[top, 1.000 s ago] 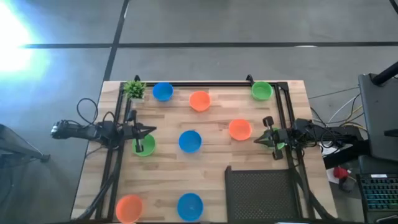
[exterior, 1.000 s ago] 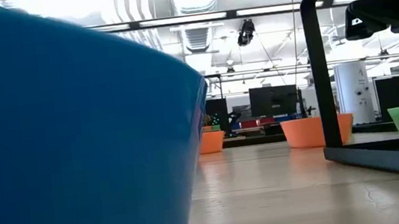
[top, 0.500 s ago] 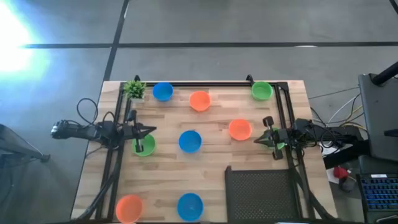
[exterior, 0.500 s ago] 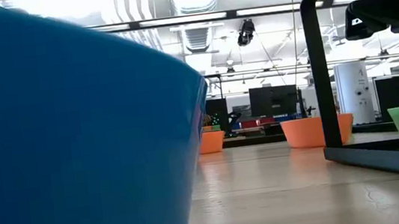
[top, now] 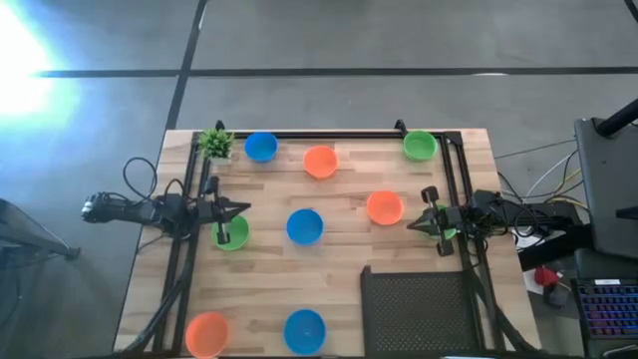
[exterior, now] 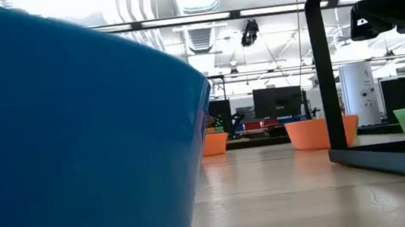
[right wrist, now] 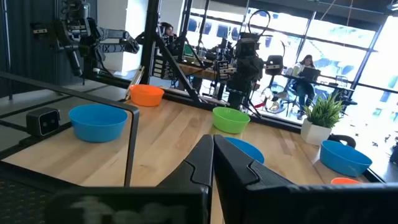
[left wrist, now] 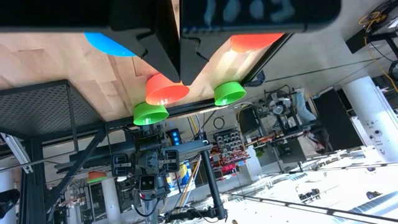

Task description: Pick & Place Mini bowls

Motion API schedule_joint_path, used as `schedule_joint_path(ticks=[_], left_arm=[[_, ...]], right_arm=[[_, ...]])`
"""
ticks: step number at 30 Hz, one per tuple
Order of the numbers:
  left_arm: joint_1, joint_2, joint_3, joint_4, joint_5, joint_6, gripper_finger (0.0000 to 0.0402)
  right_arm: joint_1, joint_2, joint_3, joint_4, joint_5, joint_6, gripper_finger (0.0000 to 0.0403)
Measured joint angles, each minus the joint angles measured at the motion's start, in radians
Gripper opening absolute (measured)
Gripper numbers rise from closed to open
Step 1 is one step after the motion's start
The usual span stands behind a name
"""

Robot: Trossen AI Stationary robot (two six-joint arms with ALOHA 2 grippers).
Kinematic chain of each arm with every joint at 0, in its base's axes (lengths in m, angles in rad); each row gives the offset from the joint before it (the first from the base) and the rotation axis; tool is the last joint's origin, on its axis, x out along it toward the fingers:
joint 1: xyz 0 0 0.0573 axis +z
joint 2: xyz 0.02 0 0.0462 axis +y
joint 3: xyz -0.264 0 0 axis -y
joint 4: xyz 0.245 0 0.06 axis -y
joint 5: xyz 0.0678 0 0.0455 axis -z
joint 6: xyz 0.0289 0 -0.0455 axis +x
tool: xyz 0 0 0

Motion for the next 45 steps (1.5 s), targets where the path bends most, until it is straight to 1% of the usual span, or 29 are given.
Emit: schedule_joint_path(ticks=[27, 32, 38, 45], left_arm=[[0.0, 0.0, 0.0, 0.0, 0.0, 0.0, 0.0], [0.0, 0.0, 0.0, 0.0, 0.0, 0.0, 0.0], [0.0, 0.0, 0.0, 0.0, 0.0, 0.0, 0.0], [0.0, 0.0, 0.0, 0.0, 0.0, 0.0, 0.0]], right_arm=[[0.0, 0.0, 0.0, 0.0, 0.0, 0.0, 0.0008], [0.0, 0.0, 0.0, 0.0, -0.001, 0.031, 0.0008], [0.0, 0.0, 0.0, 0.001, -0.001, -0.033, 0.0008], [0.0, 0.0, 0.0, 0.003, -0.001, -0.003, 0.0008]])
